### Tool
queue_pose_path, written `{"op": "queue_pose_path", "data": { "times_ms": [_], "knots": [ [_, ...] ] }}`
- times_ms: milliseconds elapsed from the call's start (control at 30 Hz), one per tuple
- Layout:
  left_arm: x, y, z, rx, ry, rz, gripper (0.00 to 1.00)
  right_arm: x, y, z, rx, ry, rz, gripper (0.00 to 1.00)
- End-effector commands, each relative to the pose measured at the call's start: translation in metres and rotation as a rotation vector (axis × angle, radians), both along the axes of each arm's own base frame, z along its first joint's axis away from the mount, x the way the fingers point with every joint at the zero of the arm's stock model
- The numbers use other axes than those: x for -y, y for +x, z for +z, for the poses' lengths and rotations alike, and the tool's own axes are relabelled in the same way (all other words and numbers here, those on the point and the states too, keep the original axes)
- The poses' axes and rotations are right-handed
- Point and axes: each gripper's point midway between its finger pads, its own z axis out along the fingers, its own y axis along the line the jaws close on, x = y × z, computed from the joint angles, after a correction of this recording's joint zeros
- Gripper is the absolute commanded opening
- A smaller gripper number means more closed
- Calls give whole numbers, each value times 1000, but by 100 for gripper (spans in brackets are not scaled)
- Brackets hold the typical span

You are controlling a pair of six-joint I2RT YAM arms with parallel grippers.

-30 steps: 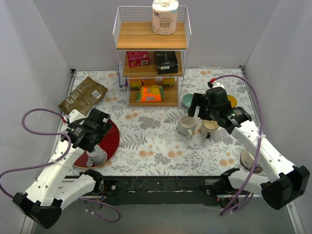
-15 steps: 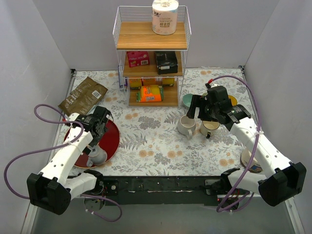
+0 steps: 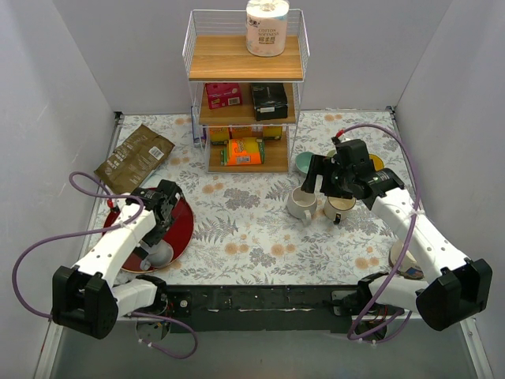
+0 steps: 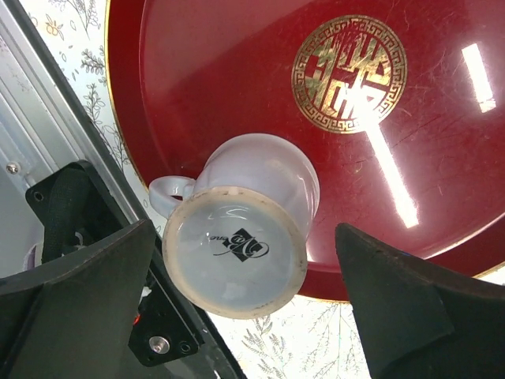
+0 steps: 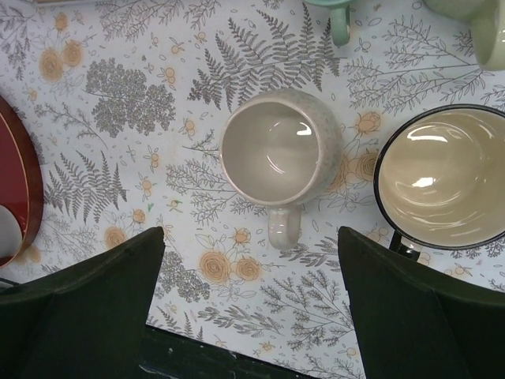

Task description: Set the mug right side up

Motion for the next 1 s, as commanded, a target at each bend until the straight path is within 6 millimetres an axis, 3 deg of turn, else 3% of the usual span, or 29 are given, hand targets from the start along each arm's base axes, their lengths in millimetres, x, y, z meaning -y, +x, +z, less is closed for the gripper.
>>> {"op": "queue_pose_path", "data": {
  "times_ms": [0, 300, 433, 467, 733, 967],
  "knots": [
    [5, 1, -1, 97, -61, 101, 98, -3, -3, -6, -27, 28, 11, 97],
    [15, 10, -8, 88, -104, 83, 95, -7, -3, -9, -52, 49, 5, 96],
    [15, 18, -2, 113, -97, 72, 83, -6, -4, -11, -55, 48, 1, 95],
    [15, 20, -1, 117, -93, 70, 75, -6, -4, -10, -54, 49, 0, 95],
    [13, 38, 11, 154, -66, 46, 55, -7, -5, -13, -64, 58, -5, 95],
    [27, 81, 29, 273, -100, -41, 42, -7, -4, -14, -67, 63, -9, 95]
  ]
}}
